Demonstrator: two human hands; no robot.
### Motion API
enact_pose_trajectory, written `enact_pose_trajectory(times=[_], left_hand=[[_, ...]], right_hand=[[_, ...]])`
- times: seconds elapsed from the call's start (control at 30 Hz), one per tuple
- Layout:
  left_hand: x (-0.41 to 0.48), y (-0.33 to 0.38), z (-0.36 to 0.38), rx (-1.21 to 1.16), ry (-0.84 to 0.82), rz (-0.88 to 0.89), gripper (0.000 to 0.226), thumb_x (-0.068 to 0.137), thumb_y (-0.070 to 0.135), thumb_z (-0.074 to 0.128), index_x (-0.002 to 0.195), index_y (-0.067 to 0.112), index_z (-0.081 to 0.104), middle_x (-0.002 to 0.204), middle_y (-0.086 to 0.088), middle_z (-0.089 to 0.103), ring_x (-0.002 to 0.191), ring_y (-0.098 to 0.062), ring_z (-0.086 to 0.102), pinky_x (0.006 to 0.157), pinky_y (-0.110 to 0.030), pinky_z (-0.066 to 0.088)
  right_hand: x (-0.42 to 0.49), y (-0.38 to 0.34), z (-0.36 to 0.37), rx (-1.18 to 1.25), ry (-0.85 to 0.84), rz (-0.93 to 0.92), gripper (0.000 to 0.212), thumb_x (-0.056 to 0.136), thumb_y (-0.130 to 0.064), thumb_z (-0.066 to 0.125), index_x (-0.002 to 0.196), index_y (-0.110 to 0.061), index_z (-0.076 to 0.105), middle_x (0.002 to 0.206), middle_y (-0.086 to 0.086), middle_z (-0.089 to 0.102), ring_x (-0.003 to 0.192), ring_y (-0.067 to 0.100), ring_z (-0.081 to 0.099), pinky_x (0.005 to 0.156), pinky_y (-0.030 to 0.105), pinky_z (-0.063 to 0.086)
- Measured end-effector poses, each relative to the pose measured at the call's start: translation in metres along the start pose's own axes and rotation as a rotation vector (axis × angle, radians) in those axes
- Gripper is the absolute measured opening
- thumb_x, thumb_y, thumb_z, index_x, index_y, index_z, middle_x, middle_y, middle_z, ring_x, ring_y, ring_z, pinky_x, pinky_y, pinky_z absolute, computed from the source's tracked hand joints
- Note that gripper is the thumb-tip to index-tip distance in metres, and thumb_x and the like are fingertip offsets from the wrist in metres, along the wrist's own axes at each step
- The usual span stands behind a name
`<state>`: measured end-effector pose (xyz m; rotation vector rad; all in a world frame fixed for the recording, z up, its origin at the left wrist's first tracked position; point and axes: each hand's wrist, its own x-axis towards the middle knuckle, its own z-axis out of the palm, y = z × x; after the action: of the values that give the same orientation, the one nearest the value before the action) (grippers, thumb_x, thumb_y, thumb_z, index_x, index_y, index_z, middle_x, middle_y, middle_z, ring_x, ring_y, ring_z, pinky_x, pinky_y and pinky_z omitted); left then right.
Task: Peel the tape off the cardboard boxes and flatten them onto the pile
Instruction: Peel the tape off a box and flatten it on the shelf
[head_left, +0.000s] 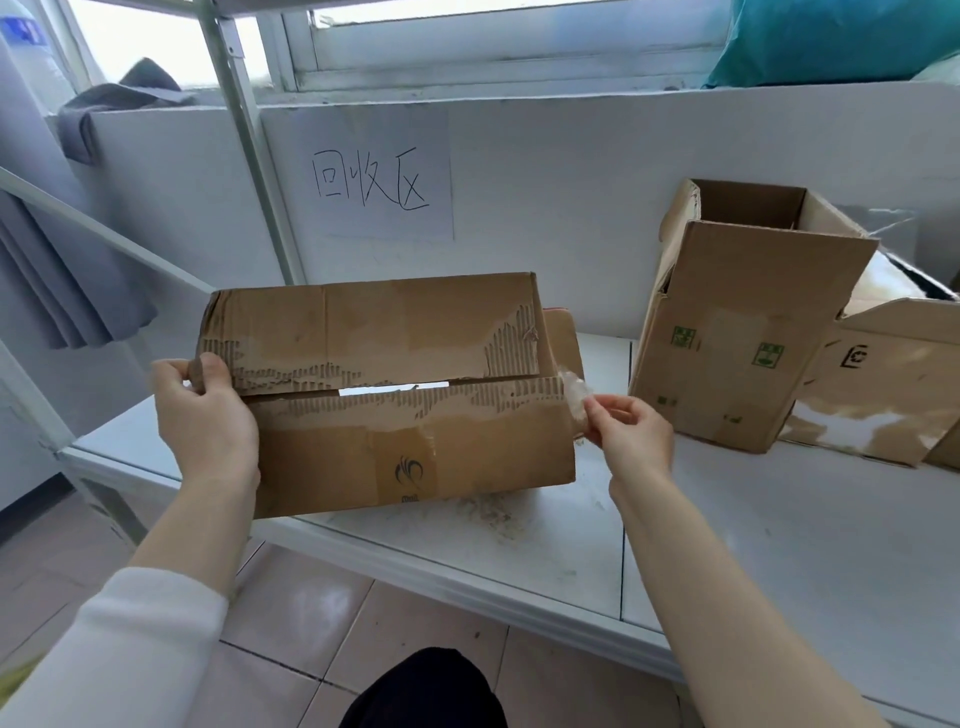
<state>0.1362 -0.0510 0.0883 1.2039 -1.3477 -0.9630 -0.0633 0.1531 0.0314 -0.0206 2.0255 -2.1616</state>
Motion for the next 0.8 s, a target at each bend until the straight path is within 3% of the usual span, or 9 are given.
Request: enact_pose_trajectory(times=[0.07, 0.13, 0.17, 0.3, 0.4, 0.47, 0.57, 0.73, 0.8], left_hand=[[0.001, 0.0, -0.001, -0.017, 0.009, -0.009, 0.027, 0.101, 0.035, 0.03, 0.074, 0.03, 0.03, 0.104, -0.001, 0.045, 0.092, -0.019, 0.045, 0.077, -0.028, 0.036], [0.004, 0.0, -0.002, -0.038, 0.003, -0.021, 0.018, 0.101, 0.035, 0.031, 0.086, 0.024, 0.035, 0.105, -0.002, 0.046, 0.092, -0.018, 0.046, 0.077, -0.028, 0.036], [0.004, 0.001, -0.001, -0.045, 0.001, -0.023, 0.017, 0.1, 0.035, 0.031, 0.089, 0.022, 0.035, 0.104, -0.002, 0.046, 0.092, -0.018, 0.046, 0.077, -0.027, 0.036], [-0.002, 0.006, 0.002, -0.055, -0.003, 0.001, 0.03, 0.1, 0.033, 0.033, 0.071, 0.029, 0.028, 0.101, -0.002, 0.045, 0.081, -0.013, 0.046, 0.065, -0.018, 0.035], [-0.006, 0.007, 0.0, -0.054, -0.027, 0.003, 0.027, 0.1, 0.035, 0.034, 0.074, 0.028, 0.031, 0.103, -0.001, 0.046, 0.089, -0.015, 0.045, 0.075, -0.023, 0.035], [-0.008, 0.006, -0.003, -0.064, -0.064, 0.002, 0.018, 0.1, 0.036, 0.033, 0.088, 0.022, 0.037, 0.104, -0.001, 0.047, 0.092, -0.015, 0.045, 0.078, -0.023, 0.035], [-0.013, 0.005, -0.008, -0.084, -0.113, 0.015, 0.02, 0.1, 0.038, 0.034, 0.099, 0.018, 0.036, 0.104, 0.0, 0.047, 0.093, -0.013, 0.045, 0.079, -0.024, 0.035], [-0.014, 0.001, -0.013, -0.109, -0.174, 0.053, 0.026, 0.099, 0.042, 0.031, 0.098, 0.017, 0.039, 0.102, 0.0, 0.05, 0.093, -0.014, 0.045, 0.079, -0.026, 0.034], [-0.015, 0.0, -0.015, -0.127, -0.203, 0.055, 0.027, 0.099, 0.043, 0.028, 0.099, 0.019, 0.041, 0.103, 0.002, 0.051, 0.094, -0.014, 0.046, 0.081, -0.026, 0.035]], right_hand=[[0.002, 0.009, -0.016, -0.071, 0.159, 0.011, 0.012, 0.084, -0.011, 0.064, 0.095, -0.012, 0.057, 0.094, 0.009, 0.066, 0.08, 0.021, 0.062, 0.076, 0.032, 0.053], [-0.005, 0.016, -0.038, -0.243, 0.209, -0.087, 0.017, 0.086, -0.013, 0.062, 0.1, -0.011, 0.055, 0.088, 0.005, 0.062, 0.081, 0.02, 0.057, 0.072, 0.031, 0.045], [-0.012, 0.021, -0.048, -0.385, 0.168, -0.195, 0.013, 0.086, -0.014, 0.061, 0.098, -0.011, 0.057, 0.087, 0.003, 0.061, 0.084, 0.02, 0.055, 0.072, 0.029, 0.04], [-0.048, 0.066, -0.068, -1.051, -0.04, -0.693, 0.006, 0.08, -0.011, 0.069, 0.082, -0.006, 0.071, 0.091, 0.007, 0.053, 0.091, 0.025, 0.045, 0.067, 0.026, 0.035], [-0.047, 0.07, -0.079, -1.211, -0.226, -0.634, 0.025, 0.094, -0.024, 0.05, 0.102, -0.013, 0.071, 0.1, 0.002, 0.054, 0.099, 0.022, 0.043, 0.077, 0.027, 0.039], [-0.045, 0.06, -0.086, -1.177, -0.3, -0.569, 0.028, 0.096, -0.027, 0.043, 0.115, -0.023, 0.064, 0.109, -0.001, 0.058, 0.106, 0.019, 0.046, 0.084, 0.025, 0.039], [-0.051, 0.045, -0.092, -1.105, -0.265, -0.519, 0.026, 0.095, -0.03, 0.043, 0.119, -0.029, 0.053, 0.11, -0.01, 0.063, 0.103, 0.015, 0.056, 0.072, 0.024, 0.04], [-0.051, 0.034, -0.094, -1.474, -0.092, -0.635, 0.029, 0.093, -0.043, 0.043, 0.119, -0.03, 0.046, 0.106, -0.007, 0.063, 0.099, 0.018, 0.053, 0.074, 0.028, 0.041], [-0.056, 0.037, -0.088, -1.499, -0.046, -0.627, 0.031, 0.088, -0.04, 0.053, 0.116, -0.026, 0.05, 0.096, -0.001, 0.065, 0.09, 0.023, 0.056, 0.069, 0.032, 0.041]])
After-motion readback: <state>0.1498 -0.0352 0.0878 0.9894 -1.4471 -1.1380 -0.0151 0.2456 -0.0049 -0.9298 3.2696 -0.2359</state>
